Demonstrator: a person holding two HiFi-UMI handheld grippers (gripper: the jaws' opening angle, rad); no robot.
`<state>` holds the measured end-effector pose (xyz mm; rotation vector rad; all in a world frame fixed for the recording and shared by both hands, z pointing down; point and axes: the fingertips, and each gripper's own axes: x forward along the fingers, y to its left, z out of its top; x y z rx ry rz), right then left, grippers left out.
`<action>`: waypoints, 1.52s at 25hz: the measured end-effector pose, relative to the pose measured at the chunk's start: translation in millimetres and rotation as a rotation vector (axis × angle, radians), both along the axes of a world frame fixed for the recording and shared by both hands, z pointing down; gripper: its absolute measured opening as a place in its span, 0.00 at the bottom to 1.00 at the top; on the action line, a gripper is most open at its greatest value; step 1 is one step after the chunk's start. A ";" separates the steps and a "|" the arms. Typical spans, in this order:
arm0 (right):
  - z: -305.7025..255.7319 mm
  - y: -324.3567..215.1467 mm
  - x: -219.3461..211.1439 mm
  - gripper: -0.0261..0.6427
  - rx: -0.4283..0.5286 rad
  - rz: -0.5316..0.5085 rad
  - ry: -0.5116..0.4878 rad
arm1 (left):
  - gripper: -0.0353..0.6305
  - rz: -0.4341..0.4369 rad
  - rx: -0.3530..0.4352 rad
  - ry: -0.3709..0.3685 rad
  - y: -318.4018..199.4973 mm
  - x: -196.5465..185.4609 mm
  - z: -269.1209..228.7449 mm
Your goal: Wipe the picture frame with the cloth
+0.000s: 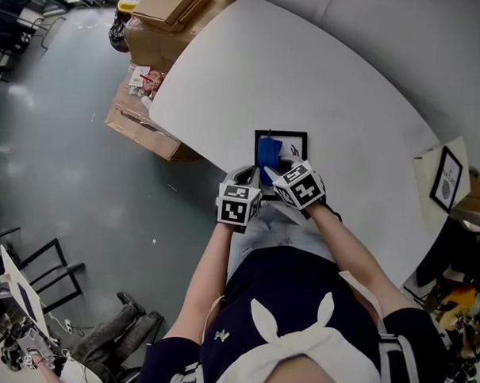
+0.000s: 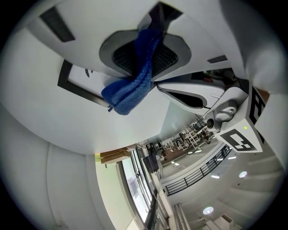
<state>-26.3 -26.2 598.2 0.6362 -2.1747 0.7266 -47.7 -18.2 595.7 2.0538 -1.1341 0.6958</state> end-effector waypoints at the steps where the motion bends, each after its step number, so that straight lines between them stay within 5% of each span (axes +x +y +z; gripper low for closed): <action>1: 0.0 0.6 -0.7 0.14 -0.001 -0.002 0.000 | 0.06 0.000 0.000 0.000 -0.1 0.0 0.0; 38: 1.3 43.6 -3.3 0.14 -0.114 -0.060 -0.019 | 0.06 -0.011 0.011 -0.011 0.8 -0.2 0.0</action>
